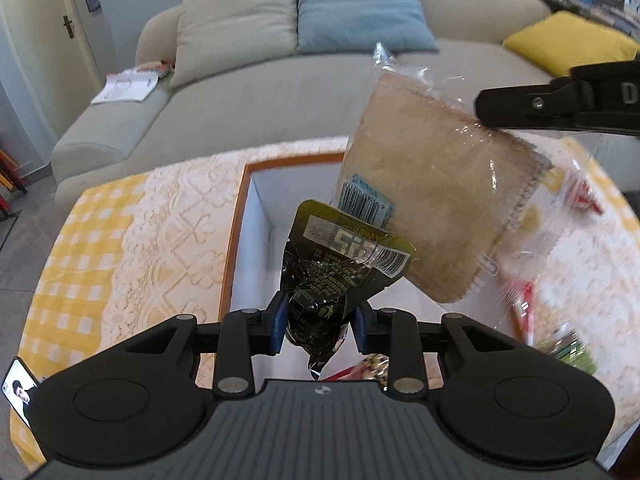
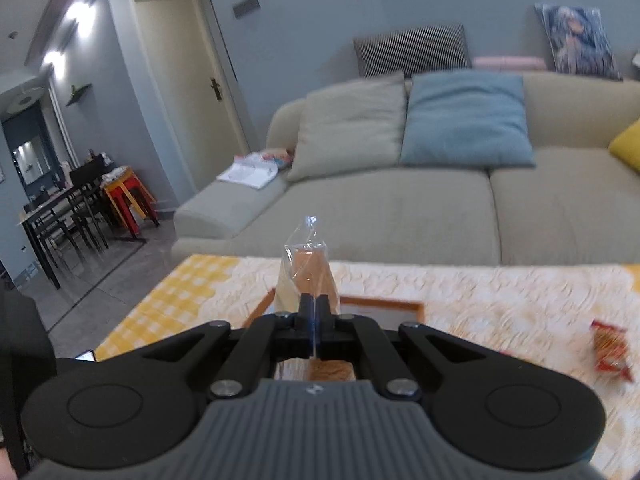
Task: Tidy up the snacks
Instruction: 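Lower both bags into the box and open both grippers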
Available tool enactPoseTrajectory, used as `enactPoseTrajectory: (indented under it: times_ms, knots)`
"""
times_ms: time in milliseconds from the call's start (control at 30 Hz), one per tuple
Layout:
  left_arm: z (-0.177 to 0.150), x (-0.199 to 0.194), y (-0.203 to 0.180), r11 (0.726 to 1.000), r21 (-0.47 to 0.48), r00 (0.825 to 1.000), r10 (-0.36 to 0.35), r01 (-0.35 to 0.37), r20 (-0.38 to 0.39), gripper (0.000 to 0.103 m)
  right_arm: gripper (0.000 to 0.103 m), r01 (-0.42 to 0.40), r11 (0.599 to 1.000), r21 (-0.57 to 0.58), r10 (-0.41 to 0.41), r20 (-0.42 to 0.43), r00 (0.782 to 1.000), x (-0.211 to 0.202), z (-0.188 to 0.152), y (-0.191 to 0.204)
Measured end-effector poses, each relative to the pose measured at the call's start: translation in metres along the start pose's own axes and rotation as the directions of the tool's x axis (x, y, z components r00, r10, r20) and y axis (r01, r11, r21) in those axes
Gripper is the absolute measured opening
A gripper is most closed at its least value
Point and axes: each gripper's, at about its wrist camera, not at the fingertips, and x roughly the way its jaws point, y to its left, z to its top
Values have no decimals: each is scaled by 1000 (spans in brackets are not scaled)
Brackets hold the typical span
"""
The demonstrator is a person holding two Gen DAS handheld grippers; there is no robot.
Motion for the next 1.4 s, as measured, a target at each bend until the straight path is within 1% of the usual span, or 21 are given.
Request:
enactPoseTrajectory:
  times_ms: [100, 200, 367, 467, 567, 700, 800, 867, 933, 967, 1033, 1067, 1100, 1133, 1200, 1233, 1267, 1300, 1333, 1400]
  knots:
    - [-4, 15, 4, 1000, 11, 999, -8, 8, -36, 36, 0, 12, 1000, 2, -12, -41, 999, 22, -8, 2]
    - [-7, 30, 2, 1000, 27, 998, -2, 3, -69, 36, 0, 22, 1000, 6, -22, -91, 996, 41, -18, -2]
    - [-8, 51, -5, 998, 56, 994, -1, 7, -113, 36, 0, 28, 999, 27, -23, -169, 985, 67, -31, -11]
    - [-8, 63, -10, 997, 82, 990, 16, -4, -141, 36, 0, 33, 999, 21, -28, -203, 979, 79, -38, -14]
    - [-8, 74, -13, 995, 103, 985, 31, -14, -169, 36, 0, 38, 999, -21, -42, -212, 976, 87, -41, -14]
    - [-10, 85, -13, 995, 94, 977, 38, -18, -211, 37, 0, 81, 984, -158, -114, -213, 970, 97, -42, -7]
    - [-12, 90, -12, 996, 87, 967, 49, -28, -249, 37, 0, 102, 970, -223, -150, -211, 966, 102, -43, -5]
    - [-15, 94, -12, 996, 87, 959, 60, -37, -277, 37, 1, 116, 965, -237, -167, -207, 964, 104, -43, -8]
    - [-16, 98, -12, 996, 81, 954, 60, -38, -295, 37, 3, 117, 968, -224, -165, -208, 964, 104, -43, -11]
    - [-16, 99, -12, 996, 84, 953, 61, -38, -295, 37, 5, 119, 968, -222, -167, -210, 963, 105, -43, -11]
    - [-16, 99, -11, 995, 88, 952, 66, -42, -298, 38, 5, 121, 966, -226, -171, -212, 962, 105, -42, -12]
    - [-16, 98, -11, 995, 88, 951, 69, -44, -301, 39, 5, 120, 966, -230, -171, -213, 962, 105, -43, -11]
    - [-16, 98, -12, 995, 90, 950, 75, -49, -304, 43, 5, 120, 965, -235, -172, -215, 961, 105, -42, -11]
    - [-15, 97, -11, 995, 89, 950, 74, -49, -305, 43, 6, 120, 963, -241, -174, -218, 960, 105, -42, -10]
    - [-14, 93, -11, 995, 87, 954, 71, -47, -293, 44, 6, 120, 962, -247, -176, -221, 959, 104, -41, -9]
    - [-13, 91, -11, 995, 90, 956, 70, -46, -284, 50, 10, 121, 961, -249, -177, -220, 959, 104, -40, -9]
    - [-13, 88, -12, 994, 95, 959, 74, -50, -275, 53, 21, 126, 960, -252, -182, -216, 959, 103, -40, -9]
    - [-11, 82, -14, 994, 99, 961, 81, -57, -265, 57, 28, 135, 957, -256, -191, -208, 959, 101, -39, -9]
    - [-11, 78, -15, 993, 100, 963, 84, -60, -255, 57, 38, 145, 955, -259, -199, -196, 960, 99, -38, -8]
    - [-8, 67, -20, 993, 96, 969, 85, -64, -233, 57, 40, 147, 953, -265, -199, -183, 963, 95, -37, -8]
